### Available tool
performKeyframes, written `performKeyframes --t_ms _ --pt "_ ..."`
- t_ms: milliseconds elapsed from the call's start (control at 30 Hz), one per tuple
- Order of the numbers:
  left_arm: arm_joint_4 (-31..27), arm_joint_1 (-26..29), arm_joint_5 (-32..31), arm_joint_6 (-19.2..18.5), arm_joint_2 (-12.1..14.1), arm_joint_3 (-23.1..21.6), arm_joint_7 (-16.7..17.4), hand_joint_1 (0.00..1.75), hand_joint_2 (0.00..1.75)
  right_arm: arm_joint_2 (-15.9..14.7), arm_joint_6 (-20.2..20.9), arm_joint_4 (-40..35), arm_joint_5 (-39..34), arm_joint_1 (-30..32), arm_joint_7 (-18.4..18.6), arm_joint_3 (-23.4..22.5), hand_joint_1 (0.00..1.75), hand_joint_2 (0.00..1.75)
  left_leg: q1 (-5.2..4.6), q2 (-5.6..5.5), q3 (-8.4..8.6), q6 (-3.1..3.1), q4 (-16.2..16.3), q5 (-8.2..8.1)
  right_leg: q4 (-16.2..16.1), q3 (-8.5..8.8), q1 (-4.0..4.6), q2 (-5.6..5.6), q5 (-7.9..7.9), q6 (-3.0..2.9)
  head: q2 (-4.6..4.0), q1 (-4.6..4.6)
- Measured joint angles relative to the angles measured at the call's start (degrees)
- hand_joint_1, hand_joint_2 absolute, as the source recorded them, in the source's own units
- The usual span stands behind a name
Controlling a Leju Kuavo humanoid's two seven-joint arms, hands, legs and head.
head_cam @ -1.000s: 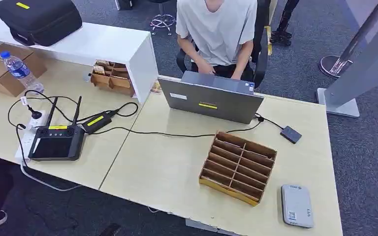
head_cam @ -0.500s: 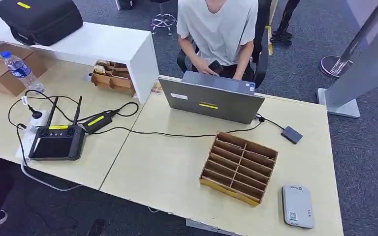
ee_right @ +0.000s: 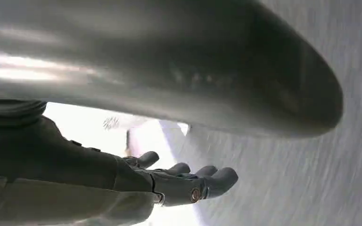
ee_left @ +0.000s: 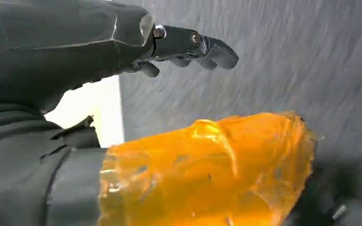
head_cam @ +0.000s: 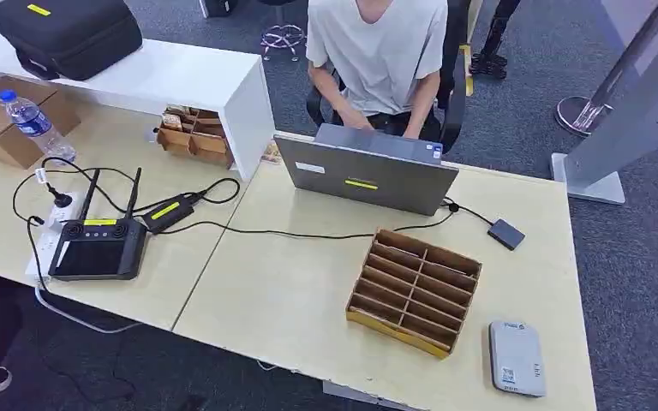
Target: Pass the card to the sensor for recognition and then transmit it.
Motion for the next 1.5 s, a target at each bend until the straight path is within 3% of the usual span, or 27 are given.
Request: performKeyframes --t_ms 67,167,267,300,333,400,467,500,600,733,800,867,933,1000,1100,1200,1267,1333,1433,1500 --pt "0.0 -0.1 1.2 -2.4 0.7 0.5 0.6 0.00 0.00 -0.6 3.9 4.1 -0.8 -1.4 -2.0 -1.9 0.00 0.00 0.00 -0.01 0.00 0.00 0.0 0.00 0.0 0.00 0.00 -0.01 0.00 0.00 0.00 0.00" --pt "0.0 -0.3 2.0 -3.9 1.4 1.4 0.6 0.00 0.00 -1.7 5.5 7.9 -0.5 -2.0 -6.8 -3.1 0.00 0.00 -0.01 -0.01 -0.01 0.00 0.0 0.00 0.0 0.01 -0.01 -0.01 0.00 0.00 0.00 0.00" --pt "0.0 -0.3 2.2 -3.1 1.6 1.8 0.6 0.00 0.00 -2.8 5.0 9.5 0.4 -2.0 -8.9 -3.3 0.00 0.00 -0.01 -0.01 -0.02 0.00 0.0 0.00 0.0 0.01 -0.01 -0.01 0.00 0.00 0.00 0.00" --pt "0.0 -0.3 2.0 -1.2 1.6 2.0 0.1 0.00 0.00 -3.1 2.8 9.7 0.5 -1.8 -8.6 -3.3 0.00 0.00 -0.01 -0.01 -0.03 -0.01 0.0 -0.01 0.0 0.00 -0.01 0.00 0.00 0.00 0.00 0.02" --pt "0.0 -0.3 1.6 2.7 1.5 2.1 -0.8 0.00 0.00 -3.3 -1.3 9.5 0.5 -1.5 -7.6 -2.9 0.00 1.75 -0.01 -0.01 -0.03 -0.02 0.0 -0.02 0.0 0.00 -0.01 0.00 0.00 0.00 0.00 0.00" --pt "0.0 -0.4 1.0 12.1 1.3 2.2 -2.3 0.00 0.00 -3.4 -8.3 8.5 0.5 -1.1 -4.3 -2.4 0.00 1.75 -0.02 0.00 -0.02 -0.01 0.0 -0.03 0.0 0.00 -0.02 0.00 0.00 0.00 0.00 0.00" --pt "0.0 -0.4 0.3 22.4 0.6 2.2 -3.4 0.00 0.00 -3.3 -13.7 4.9 0.5 0.1 1.3 -0.2 0.00 1.75 -0.05 -0.01 -0.02 -0.01 0.0 -0.03 0.0 0.01 -0.04 -0.03 0.00 0.00 0.00 0.00" --pt "0.0 -0.4 0.1 25.1 0.4 2.2 -3.9 0.00 0.00 -3.2 -14.5 3.1 0.5 0.8 2.6 1.3 0.00 0.00 -0.05 -0.01 -0.01 -0.01 0.0 -0.03 0.0 0.01 -0.04 -0.03 0.00 0.01 0.00 0.00" --pt "0.0 -0.4 -1.2 32.5 -0.5 2.2 -6.7 0.00 0.00 -2.1 -12.0 -7.5 0.5 5.0 4.6 5.9 0.00 0.00 -0.04 -0.06 -0.03 -0.01 0.0 -0.03 0.0 0.02 -0.03 -0.09 -0.01 0.01 0.00 -0.04" --pt "0.0 -0.4 -1.4 32.4 -1.4 2.2 -7.5 0.00 0.00 0.1 -9.2 -18.1 0.5 8.6 4.5 10.0 0.00 0.00 -0.01 0.03 0.00 -0.04 0.0 -0.05 0.0 0.01 -0.01 0.01 0.00 0.00 0.00 0.02" --pt "0.0 -0.4 -1.3 28.9 -1.4 2.2 -7.0 0.00 0.00 0.7 -7.3 -20.4 0.5 9.2 3.0 10.5 0.00 0.00 -0.01 0.03 0.01 -0.04 0.0 -0.05 0.0 0.01 -0.01 0.02 -0.01 0.00 0.00 0.00" --pt "0.0 -0.4 -0.5 20.9 -1.2 2.2 -5.7 0.00 0.00 0.8 -1.7 -19.8 0.4 8.4 -1.3 9.7 0.00 0.00 0.01 0.02 0.02 -0.04 0.0 -0.05 0.0 0.00 0.00 0.02 -0.01 -0.01 0.00 0.00" --pt "0.0 -0.4 0.2 12.0 -0.7 2.3 -4.3 0.00 0.00 -0.1 2.0 -13.9 0.2 6.1 -7.7 6.5 0.00 0.00 0.02 0.05 0.02 -0.05 0.0 -0.05 0.0 0.01 0.02 0.04 -0.01 -0.01 0.00 0.02" --pt "0.0 -0.5 1.2 5.7 -0.2 2.5 -3.4 0.00 0.00 -0.6 3.3 -7.9 0.0 4.1 -9.4 3.3 0.00 0.00 0.02 0.04 0.02 -0.05 0.0 -0.05 0.0 0.03 0.02 0.02 -0.01 -0.01 0.00 0.02" --pt "0.0 -0.5 1.6 0.8 0.4 2.8 -3.3 0.00 0.00 -1.7 4.8 0.0 0.4 2.0 -11.7 0.6 0.00 0.00 0.01 0.04 0.01 -0.05 0.0 -0.05 0.0 0.03 0.02 0.03 -0.01 -0.01 0.00 0.00" --pt "0.0 -0.5 1.7 0.3 0.8 2.9 -3.3 0.00 0.00 -2.3 4.2 4.9 0.5 0.4 -12.7 -0.9 0.00 0.00 0.01 0.04 0.02 -0.05 0.0 -0.05 0.0 0.02 0.02 0.04 -0.01 -0.01 0.00 -0.02" --pt "0.0 -0.4 1.7 1.6 1.0 3.0 -3.8 0.00 0.00 -2.6 2.4 7.1 0.5 -0.2 -13.2 -1.4 0.00 0.00 0.01 0.03 0.01 -0.05 0.0 -0.05 0.0 0.02 0.02 0.03 -0.01 -0.01 0.00 0.00" --pt "0.0 -0.4 1.1 5.2 1.0 3.0 -4.9 0.00 0.00 -2.9 -1.7 8.0 0.5 -0.5 -12.2 -1.4 0.00 0.00 0.01 0.03 0.01 -0.05 0.0 -0.05 0.0 0.02 0.02 0.03 -0.01 -0.01 0.00 0.00" --pt "0.0 -0.4 -0.7 20.1 0.4 3.0 -6.5 0.00 0.00 -3.5 -14.1 7.3 0.5 0.3 -6.3 1.3 0.00 0.00 0.00 0.03 0.01 -0.05 0.0 -0.05 0.0 0.02 0.00 0.03 -0.01 -0.01 0.00 0.00" --pt "0.0 -0.4 -1.6 30.7 -0.3 3.0 -7.7 0.00 0.00 -3.5 -18.0 4.0 0.5 1.7 -3.5 3.7 0.00 0.00 -0.01 0.03 0.00 -0.04 0.0 -0.05 0.0 0.02 -0.01 0.01 -0.01 -0.01 0.00 0.02"
